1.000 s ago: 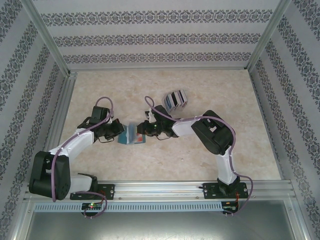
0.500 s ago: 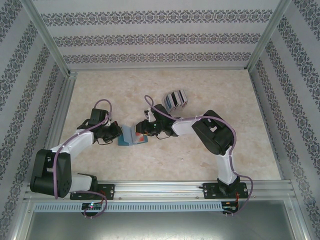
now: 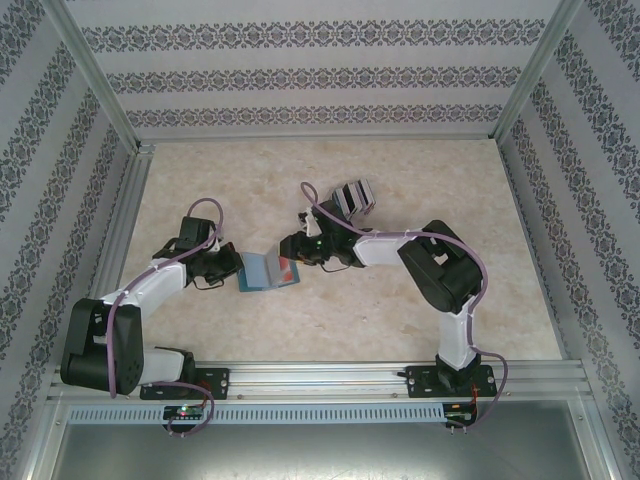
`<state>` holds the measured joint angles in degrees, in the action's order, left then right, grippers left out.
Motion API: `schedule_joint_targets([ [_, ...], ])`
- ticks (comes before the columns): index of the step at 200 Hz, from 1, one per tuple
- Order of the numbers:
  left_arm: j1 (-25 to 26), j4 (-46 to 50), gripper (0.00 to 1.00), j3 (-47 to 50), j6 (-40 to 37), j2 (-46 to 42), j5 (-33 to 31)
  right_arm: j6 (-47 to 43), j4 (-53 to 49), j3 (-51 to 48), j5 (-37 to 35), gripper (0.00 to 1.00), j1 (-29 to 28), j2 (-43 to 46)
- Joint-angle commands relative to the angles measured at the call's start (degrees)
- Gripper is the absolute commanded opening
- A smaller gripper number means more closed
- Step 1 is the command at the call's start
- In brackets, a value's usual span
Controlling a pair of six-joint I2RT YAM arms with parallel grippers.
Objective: Put the credit cards into the card holder
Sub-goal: Flip over the card slot in the card holder, then move the storage box to the top-center of the table.
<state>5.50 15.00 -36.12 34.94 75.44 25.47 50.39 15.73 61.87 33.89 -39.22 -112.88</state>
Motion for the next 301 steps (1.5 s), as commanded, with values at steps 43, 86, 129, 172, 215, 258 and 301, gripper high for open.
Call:
schedule_joint_targets([
  [43,-1.01,0.59,0.0,1.18,-1.28,-0.07,0.7,-1.52,-1.01,-0.36,0.22,0.41,0.2,1.71],
  [86,-1.11,2.57,0.16,1.01,-2.27,-0.79,-0.95,-7.44,-8.93,-0.29,-4.72,0.42,1.71,6.44],
  [129,-1.37,8.71,0.44,-2.72,-5.24,-3.89,-5.11,-14.97,-20.07,1.24,-9.1,0.43,6.8,15.14],
  [172,-1.45,13.03,0.47,-8.59,-6.67,-5.7,-6.05,-18.78,-25.55,1.25,-10.77,0.45,14.58,21.96],
  [215,-1.45,13.96,0.48,-15.26,-7.57,-3.28,-3.76,-22.43,-30.05,2.88,-12.8,0.47,23.05,24.07],
  [258,-0.95,6.39,0.47,-17.91,-2.09,1.85,4.74,-24.28,-30.58,6.24,-11.15,0.48,29.68,20.34],
  [301,2.89,2.96,0.47,-22.88,0.25,7.86,6.46,-27.4,-36.57,15.6,-9.94,0.49,30.96,12.07],
])
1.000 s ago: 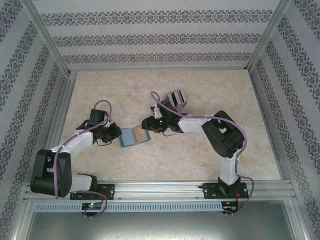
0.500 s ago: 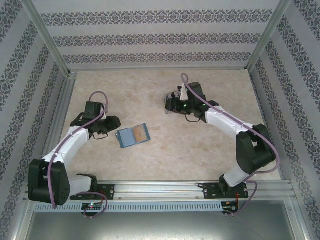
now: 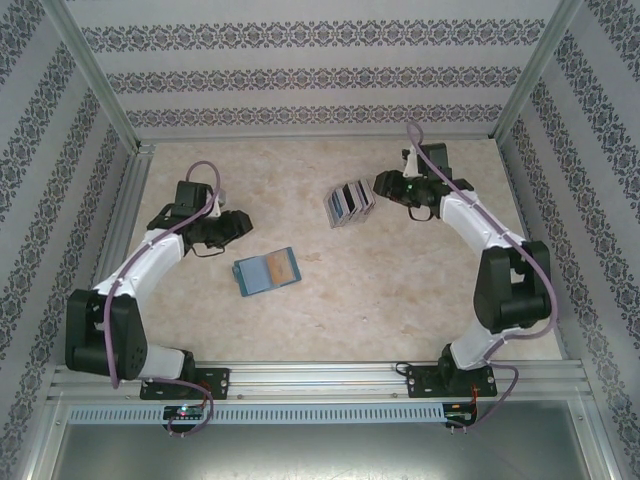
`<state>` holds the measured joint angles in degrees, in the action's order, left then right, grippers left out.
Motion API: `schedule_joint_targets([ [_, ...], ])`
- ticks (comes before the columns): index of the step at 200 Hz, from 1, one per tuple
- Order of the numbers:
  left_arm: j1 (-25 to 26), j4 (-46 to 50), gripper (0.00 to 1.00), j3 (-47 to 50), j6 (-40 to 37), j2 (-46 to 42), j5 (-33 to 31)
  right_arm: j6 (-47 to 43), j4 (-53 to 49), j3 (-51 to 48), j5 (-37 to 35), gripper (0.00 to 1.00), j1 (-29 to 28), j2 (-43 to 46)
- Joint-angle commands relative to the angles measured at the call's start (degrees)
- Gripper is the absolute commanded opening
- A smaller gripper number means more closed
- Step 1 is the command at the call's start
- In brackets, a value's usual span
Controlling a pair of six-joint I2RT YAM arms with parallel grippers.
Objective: Put the credit cards into the card holder
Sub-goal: Move the storage box to the top-center of the table.
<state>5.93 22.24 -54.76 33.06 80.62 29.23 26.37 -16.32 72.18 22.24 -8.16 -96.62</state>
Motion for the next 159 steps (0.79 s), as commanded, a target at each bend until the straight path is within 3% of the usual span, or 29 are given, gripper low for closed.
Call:
schedule_joint_targets([
  [1,2.57,-4.38,0.47,-4.36,2.16,2.87,2.69,-3.49,-4.69,5.49,1.78,0.49,-0.1,-4.41],
  [89,12.42,-10.67,0.47,-18.5,5.86,20.41,3.95,-6.69,-13.73,21.02,4.81,0.5,0.2,-18.59],
  [159,16.8,-12.81,0.47,-31.62,8.47,36.44,6.34,-7.55,-16.5,24.41,6.67,0.51,0.08,-23.58],
])
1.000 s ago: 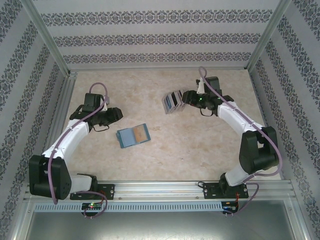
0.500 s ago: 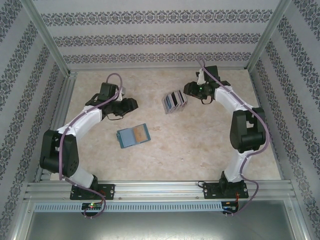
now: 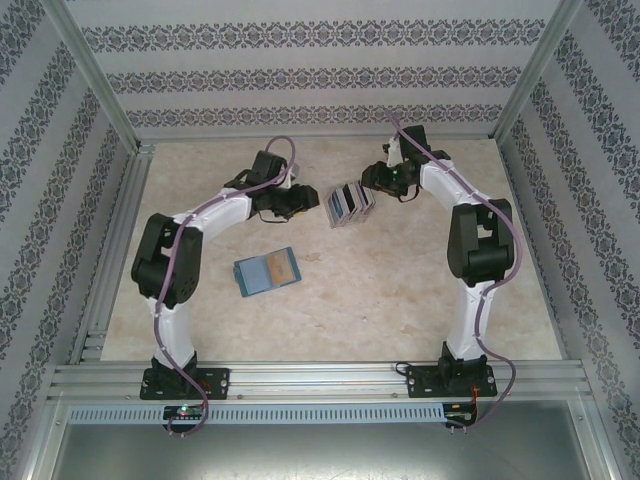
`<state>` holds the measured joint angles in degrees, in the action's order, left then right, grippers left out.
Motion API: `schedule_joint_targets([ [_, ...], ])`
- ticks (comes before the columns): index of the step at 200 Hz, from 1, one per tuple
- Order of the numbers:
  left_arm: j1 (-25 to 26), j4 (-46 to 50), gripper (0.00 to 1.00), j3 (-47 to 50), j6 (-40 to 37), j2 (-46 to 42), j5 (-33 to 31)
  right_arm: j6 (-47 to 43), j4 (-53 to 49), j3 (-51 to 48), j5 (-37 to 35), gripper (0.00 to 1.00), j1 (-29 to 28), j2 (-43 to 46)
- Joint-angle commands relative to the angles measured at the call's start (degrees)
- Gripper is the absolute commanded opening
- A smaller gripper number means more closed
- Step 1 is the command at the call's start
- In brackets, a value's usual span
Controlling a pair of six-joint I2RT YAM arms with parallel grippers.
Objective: Put the credit cards into the card holder
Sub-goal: Move the storage box to the top-center of the table.
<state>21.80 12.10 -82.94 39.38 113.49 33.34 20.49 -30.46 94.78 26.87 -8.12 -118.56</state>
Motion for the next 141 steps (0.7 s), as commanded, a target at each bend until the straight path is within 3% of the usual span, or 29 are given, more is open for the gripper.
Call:
schedule_joint_targets([
  [1,0.94,-2.72,0.47,-3.58,2.18,3.75,2.29,-1.68,-2.34,1.81,2.08,0.51,-0.01,-1.65],
  [49,2.44,-2.35,0.47,-9.55,3.21,10.55,3.66,-1.12,-2.06,1.8,3.49,0.51,-1.52,-2.37],
  [141,3.63,-2.14,0.46,-13.53,4.2,15.52,4.36,-1.8,-4.48,4.69,3.38,0.51,-3.75,-3.48],
])
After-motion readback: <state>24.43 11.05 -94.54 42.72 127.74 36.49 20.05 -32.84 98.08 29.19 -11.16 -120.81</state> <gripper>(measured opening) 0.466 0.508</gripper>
